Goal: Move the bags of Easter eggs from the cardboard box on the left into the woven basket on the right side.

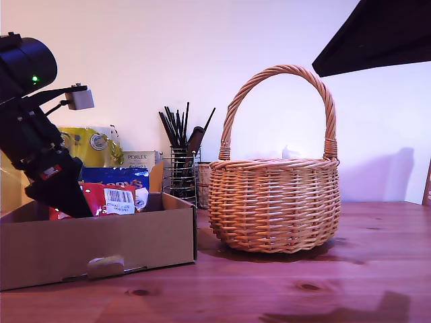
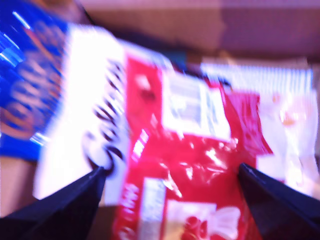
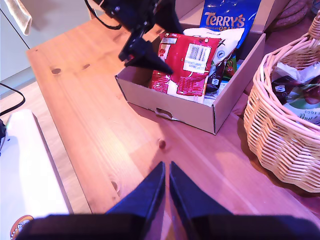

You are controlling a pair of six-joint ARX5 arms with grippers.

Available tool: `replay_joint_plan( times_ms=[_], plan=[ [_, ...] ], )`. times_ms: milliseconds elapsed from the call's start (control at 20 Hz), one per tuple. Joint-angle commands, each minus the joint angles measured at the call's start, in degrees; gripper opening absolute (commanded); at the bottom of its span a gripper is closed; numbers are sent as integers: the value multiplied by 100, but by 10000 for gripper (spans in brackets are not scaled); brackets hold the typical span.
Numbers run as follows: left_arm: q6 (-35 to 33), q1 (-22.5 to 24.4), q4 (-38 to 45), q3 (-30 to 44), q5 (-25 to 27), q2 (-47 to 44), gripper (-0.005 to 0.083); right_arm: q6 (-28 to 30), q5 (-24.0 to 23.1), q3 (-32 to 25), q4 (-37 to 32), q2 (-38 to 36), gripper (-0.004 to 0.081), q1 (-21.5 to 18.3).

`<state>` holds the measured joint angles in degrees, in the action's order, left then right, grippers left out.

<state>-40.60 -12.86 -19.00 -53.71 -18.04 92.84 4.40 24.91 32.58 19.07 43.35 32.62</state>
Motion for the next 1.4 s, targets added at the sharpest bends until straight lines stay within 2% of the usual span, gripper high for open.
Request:
replay_joint_plan(
  times_ms=[0,200,300,350,500,550,700,850,1050,1350],
  plan=[
    [59,-120,-105,31,-105,37,782,15,0,74,-37,-2,-12,-7],
    [74,-518,-262,31,-164,15,775,15,0,74,-37,-2,-12,-7],
    [129,-695,-289,31,-105,15,722,15,0,74,-37,-2,-12,-7],
    [162,-750,-297,31,-94,15,656,17,-2,74,-37,-2,-12,-7],
    [162,-793,-411,31,-125,17,360,17,-2,74,-37,-2,-12,-7],
    [170,-793,-424,31,-181,17,321,17,-2,74,-39,-2,-12,-7],
    [160,-793,-437,31,-190,52,312,17,-2,74,-39,-2,-12,-7],
    [127,-793,-400,31,-184,59,135,17,-4,74,-39,-2,-12,-7],
    [61,-789,-297,-50,-109,57,-27,15,-2,74,-37,-2,-12,-7],
    [50,-789,-929,-894,-48,-219,-24,17,-2,74,-37,-2,-12,-7]
  ],
)
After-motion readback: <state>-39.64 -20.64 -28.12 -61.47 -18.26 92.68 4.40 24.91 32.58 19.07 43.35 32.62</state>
